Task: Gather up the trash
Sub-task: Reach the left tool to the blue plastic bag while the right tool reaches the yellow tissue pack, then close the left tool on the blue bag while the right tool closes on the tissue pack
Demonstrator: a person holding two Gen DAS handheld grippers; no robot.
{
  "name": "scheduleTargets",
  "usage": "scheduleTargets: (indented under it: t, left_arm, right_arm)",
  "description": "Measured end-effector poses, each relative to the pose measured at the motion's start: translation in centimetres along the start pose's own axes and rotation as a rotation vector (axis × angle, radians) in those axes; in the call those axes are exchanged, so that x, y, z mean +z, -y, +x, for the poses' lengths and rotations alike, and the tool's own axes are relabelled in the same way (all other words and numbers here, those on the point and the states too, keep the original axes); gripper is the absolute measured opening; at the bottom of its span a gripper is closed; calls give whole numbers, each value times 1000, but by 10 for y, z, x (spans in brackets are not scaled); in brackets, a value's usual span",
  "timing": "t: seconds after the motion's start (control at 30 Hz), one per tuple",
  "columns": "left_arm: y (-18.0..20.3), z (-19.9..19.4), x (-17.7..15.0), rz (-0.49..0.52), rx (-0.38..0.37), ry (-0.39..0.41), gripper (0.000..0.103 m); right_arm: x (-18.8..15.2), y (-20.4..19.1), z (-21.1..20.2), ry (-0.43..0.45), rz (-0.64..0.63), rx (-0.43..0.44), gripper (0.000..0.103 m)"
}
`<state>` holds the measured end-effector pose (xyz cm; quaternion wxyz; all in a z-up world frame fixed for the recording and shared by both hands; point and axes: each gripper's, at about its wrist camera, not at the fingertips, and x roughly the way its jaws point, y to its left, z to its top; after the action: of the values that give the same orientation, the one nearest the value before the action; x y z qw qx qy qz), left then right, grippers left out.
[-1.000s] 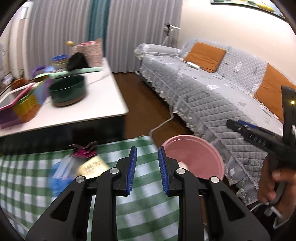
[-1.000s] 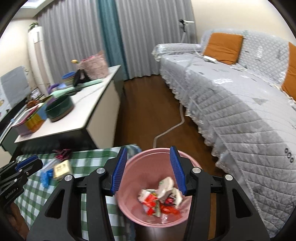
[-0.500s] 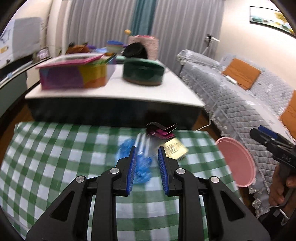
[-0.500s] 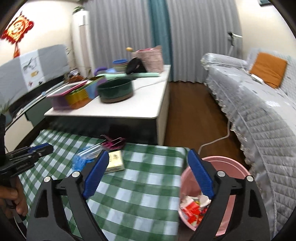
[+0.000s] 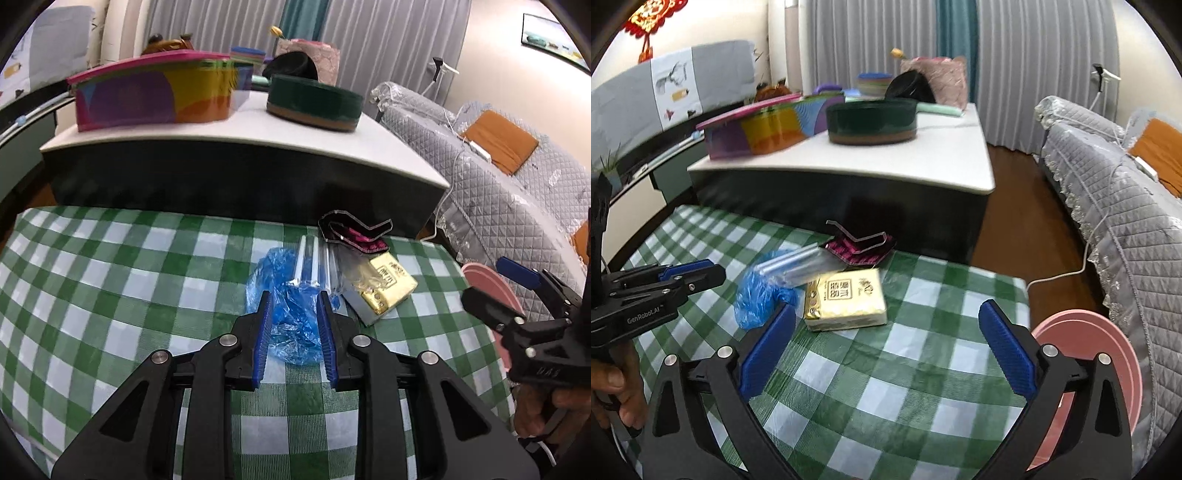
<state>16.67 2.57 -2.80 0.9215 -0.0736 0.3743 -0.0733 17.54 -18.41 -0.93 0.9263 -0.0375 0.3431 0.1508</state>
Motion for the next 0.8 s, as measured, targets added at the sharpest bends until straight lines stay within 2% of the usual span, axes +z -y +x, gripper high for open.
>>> scheduleTargets:
  t: [0.03, 0.1, 0.23, 0.7, 0.77, 0.8]
  left_arm:
    - [0, 2, -1, 1, 1, -5, 42]
    - [-2, 7, -3, -4, -1, -10, 56]
    - [-5, 18, -6, -15, -7, -41, 65]
    - [-12, 39, -10, -40, -10, -101, 63]
    - [-11, 41, -11, -37, -6, -107, 60]
    - [-10, 43, -11, -33, -4, -116, 53]
  right_arm:
    - [-1, -3, 7, -15, -5, 6, 97]
    - [-2, -6, 16, -35, -8, 13, 97]
    - [-5, -10, 36, -79, -5, 37, 97]
    - [-7, -15, 86, -198, 13, 87, 97]
    - [-7, -16, 88, -204, 7, 93, 97]
    - [-7, -16, 88, -202, 3, 95, 94]
